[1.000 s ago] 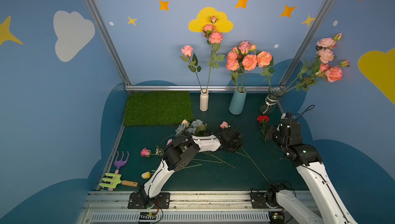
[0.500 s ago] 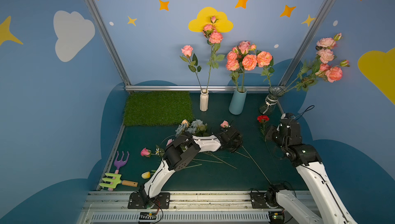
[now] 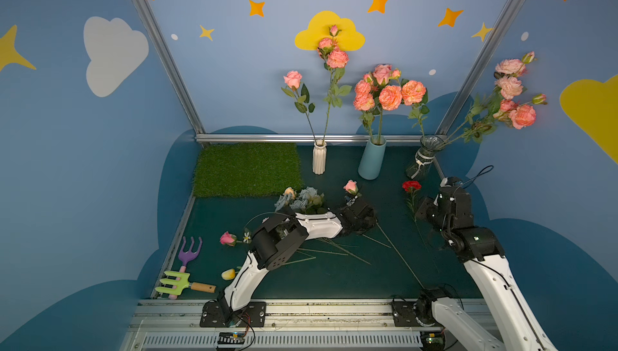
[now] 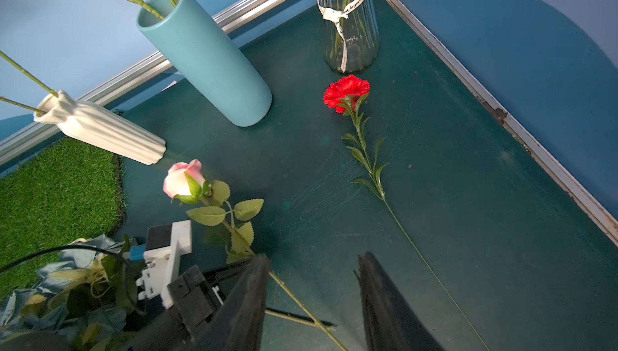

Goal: Place the pink flowers into the vase
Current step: Pick up the flower at the center of the board.

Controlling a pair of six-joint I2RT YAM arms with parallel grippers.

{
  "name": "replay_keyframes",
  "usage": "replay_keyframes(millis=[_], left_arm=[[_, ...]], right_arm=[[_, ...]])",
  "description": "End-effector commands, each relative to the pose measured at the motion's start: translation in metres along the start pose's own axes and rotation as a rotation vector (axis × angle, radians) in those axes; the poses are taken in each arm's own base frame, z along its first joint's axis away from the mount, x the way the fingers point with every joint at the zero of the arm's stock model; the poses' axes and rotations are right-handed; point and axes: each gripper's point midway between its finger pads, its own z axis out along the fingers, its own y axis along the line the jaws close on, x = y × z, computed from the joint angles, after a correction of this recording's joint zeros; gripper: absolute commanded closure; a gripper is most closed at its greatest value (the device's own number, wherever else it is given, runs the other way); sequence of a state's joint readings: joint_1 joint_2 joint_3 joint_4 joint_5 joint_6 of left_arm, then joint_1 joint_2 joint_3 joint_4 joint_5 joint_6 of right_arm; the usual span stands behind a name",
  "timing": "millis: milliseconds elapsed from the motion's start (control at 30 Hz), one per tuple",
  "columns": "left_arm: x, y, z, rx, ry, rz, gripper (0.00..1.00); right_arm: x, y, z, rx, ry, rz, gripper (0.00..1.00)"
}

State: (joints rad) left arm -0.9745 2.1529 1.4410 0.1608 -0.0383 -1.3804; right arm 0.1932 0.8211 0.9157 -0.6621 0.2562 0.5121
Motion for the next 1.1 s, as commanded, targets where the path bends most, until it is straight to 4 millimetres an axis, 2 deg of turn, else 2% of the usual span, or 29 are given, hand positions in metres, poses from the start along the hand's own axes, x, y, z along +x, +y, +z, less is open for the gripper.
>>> replay_keyframes(millis=[0,167,267,433,633,767,900,1067], left_arm=[[-0.024,-0.044,-0.030,0.126,-0.116,0.101,0.98],[-0.042,-0.079,-0.062,0.204,-0.219,0.234,0.98],[-0.063,-0.100,-0.087,0.234,-0.270,0.323,0.98],[-0.090,-0.109,-0.130,0.221,-0.327,0.411,0.98],[-0.117,-0.106,-0.186,0.175,-0.407,0.504,0.98],[-0.134,-0.102,-0.238,0.125,-0.472,0.594,0.98],[-0.153,-0.081,-0.292,0.083,-0.523,0.611,0.98],[-0.171,-0.045,-0.346,0.024,-0.571,0.589,0.98]], right_arm=[[0.000,0.002,0.000,-0.019,-0.004,-0.011,0.55],[-0.003,0.003,-0.002,-0.027,-0.018,-0.014,0.55],[-0.003,0.002,-0.001,-0.020,-0.018,-0.015,0.55],[-0.002,0.004,0.001,-0.028,-0.017,-0.018,0.55],[0.001,0.019,0.007,-0.102,0.001,-0.032,0.55],[0.004,0.034,0.011,-0.182,0.028,-0.061,0.55],[0.006,0.048,0.014,-0.243,0.044,-0.073,0.55],[0.007,0.073,0.017,-0.338,0.077,-0.106,0.57]])
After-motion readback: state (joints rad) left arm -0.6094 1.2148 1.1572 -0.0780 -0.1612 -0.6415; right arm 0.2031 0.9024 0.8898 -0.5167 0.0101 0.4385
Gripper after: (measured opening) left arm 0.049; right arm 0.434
